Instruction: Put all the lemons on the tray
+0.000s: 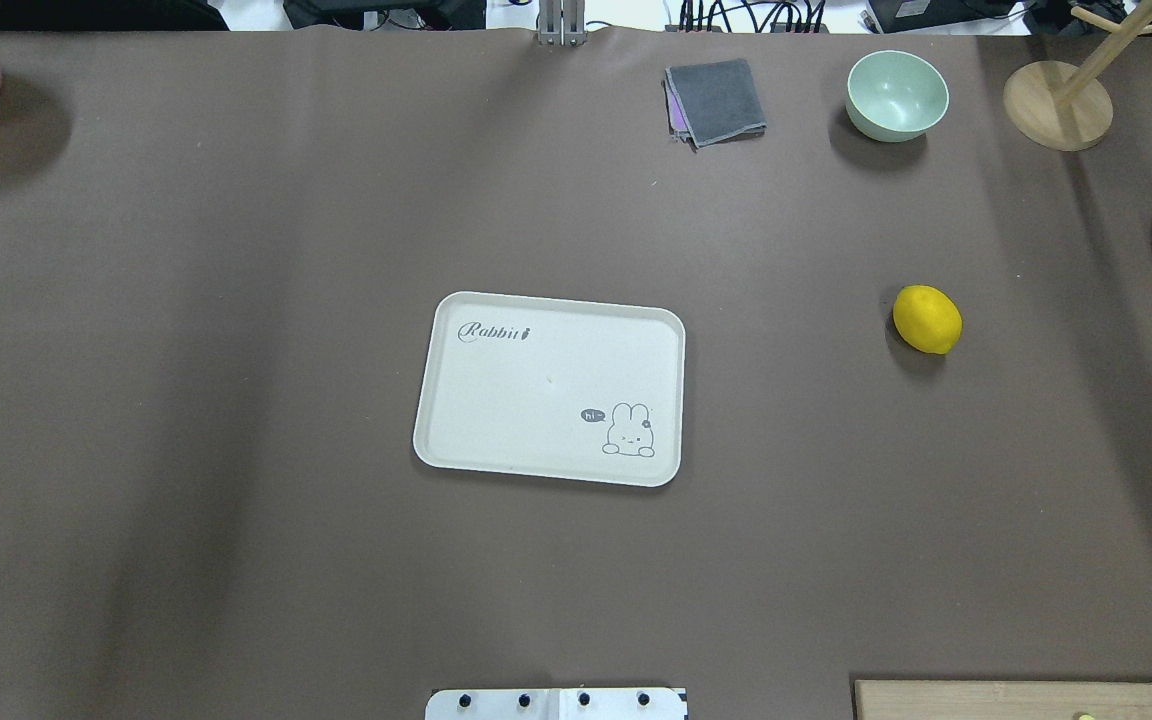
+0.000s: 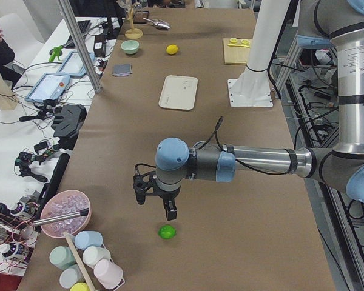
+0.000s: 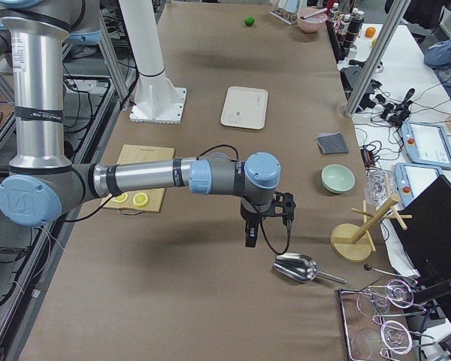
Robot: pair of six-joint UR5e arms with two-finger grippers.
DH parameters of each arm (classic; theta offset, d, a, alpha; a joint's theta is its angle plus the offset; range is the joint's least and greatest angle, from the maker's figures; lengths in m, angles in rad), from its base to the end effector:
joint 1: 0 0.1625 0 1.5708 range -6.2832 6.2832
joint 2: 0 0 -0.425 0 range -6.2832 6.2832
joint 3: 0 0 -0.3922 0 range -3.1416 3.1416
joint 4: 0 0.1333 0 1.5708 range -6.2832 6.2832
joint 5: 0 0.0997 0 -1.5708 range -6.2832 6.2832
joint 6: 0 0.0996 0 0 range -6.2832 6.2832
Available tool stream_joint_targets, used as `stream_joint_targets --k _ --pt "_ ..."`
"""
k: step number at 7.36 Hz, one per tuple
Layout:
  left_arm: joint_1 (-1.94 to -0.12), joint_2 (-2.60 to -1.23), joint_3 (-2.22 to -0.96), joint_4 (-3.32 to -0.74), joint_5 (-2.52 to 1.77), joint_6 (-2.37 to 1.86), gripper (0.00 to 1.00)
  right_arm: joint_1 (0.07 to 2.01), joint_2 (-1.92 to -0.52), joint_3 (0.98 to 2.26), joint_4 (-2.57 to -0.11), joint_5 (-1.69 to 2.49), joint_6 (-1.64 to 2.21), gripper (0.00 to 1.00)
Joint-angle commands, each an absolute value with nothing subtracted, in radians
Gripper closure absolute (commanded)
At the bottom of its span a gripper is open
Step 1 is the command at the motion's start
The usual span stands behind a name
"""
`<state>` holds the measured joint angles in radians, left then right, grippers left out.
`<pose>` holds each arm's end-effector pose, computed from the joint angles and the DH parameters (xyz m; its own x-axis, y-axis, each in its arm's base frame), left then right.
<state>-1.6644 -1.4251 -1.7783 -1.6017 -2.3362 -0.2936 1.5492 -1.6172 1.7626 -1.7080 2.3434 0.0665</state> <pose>-0.1047 -0.4278 0.6211 0.6660 -0.2903 -0.6871 0.2986 0.9479 -0.1110 0.0536 -0.4699 0.6007 0.7157 0.0453 0.6970 -0.0260 0.9989 -0.0382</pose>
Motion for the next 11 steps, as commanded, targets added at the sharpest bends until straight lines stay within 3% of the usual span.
stream_joint_targets --k 1,4,7,8,10,11 --pt "-1.664 -1.428 -1.755 -1.608 -2.338 -0.29 0.02 1.549 -1.62 1.764 -1.707 2.358 0.067 0.0" --pt "-1.664 -1.425 -1.744 -1.624 -2.336 -0.291 0.02 1.446 -1.617 1.834 -1.707 2.396 0.071 0.0" --pt "-1.661 -1.424 -1.686 -1.677 -2.335 -0.296 0.02 1.272 -1.528 1.85 -1.698 2.395 0.206 0.0" --pt "-1.661 -1.425 -1.643 -1.687 -2.335 -0.29 0.02 1.217 -1.496 1.85 -1.694 2.392 0.26 0.0" --pt "-1.658 -1.424 -1.406 -2.0 -2.336 -0.301 0.02 1.117 -1.412 1.823 -1.692 2.364 0.267 0.0" --pt "-1.654 -1.424 -1.355 -2.053 -2.336 -0.296 0.02 1.083 -1.364 1.769 -1.665 2.326 0.267 0.0"
